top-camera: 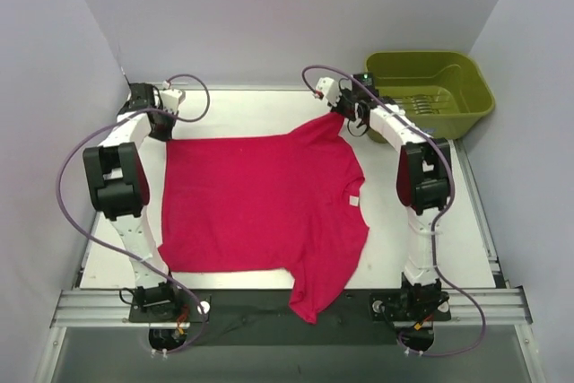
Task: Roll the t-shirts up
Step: Flatten out the T-shirt at the center of the board, then fold the T-shirt at the center of the board.
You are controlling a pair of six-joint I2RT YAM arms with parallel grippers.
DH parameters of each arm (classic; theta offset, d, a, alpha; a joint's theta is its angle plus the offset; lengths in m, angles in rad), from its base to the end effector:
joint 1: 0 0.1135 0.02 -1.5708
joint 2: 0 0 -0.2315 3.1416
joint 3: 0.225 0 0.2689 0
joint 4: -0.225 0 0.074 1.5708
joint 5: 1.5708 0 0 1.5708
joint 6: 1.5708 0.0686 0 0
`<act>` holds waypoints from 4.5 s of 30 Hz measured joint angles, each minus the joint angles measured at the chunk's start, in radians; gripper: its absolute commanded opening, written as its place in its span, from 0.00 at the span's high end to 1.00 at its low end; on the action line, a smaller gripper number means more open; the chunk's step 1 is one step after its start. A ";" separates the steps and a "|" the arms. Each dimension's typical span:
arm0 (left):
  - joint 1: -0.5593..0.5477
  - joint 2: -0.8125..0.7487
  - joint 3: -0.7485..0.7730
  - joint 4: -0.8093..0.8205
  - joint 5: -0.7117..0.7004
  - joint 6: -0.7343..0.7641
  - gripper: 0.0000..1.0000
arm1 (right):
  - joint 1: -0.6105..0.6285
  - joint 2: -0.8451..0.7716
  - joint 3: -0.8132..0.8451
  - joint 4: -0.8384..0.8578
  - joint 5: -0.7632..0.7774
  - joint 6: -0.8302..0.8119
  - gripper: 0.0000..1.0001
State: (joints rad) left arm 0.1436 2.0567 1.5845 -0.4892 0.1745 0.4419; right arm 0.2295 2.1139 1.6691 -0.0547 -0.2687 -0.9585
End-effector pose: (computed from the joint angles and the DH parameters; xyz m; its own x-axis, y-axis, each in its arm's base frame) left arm 0.4667 0.0555 0.1363 -0.7518 0.3168 -0.5783 0.3086 0.9441 0.1161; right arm 0.5072 0.1372 0.1859 0.0971 -0.7875 -0.6086 -0.6382 0.4200 -0.6453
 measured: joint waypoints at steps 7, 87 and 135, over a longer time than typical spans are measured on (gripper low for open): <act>-0.003 0.156 0.221 0.035 -0.083 0.021 1.00 | -0.007 0.233 0.299 0.038 0.030 -0.041 1.00; 0.017 -0.328 -0.420 0.138 0.045 0.495 1.00 | 0.206 -0.418 -0.352 -0.284 0.166 0.106 1.00; 0.046 -0.159 -0.251 0.017 -0.023 0.061 0.98 | 0.052 0.285 0.454 -0.622 -0.069 0.565 0.79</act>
State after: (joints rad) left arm 0.1894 1.8980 1.3334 -0.4725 0.1516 0.5030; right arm 0.2813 2.3985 2.1235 -0.6765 -0.3382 -0.3939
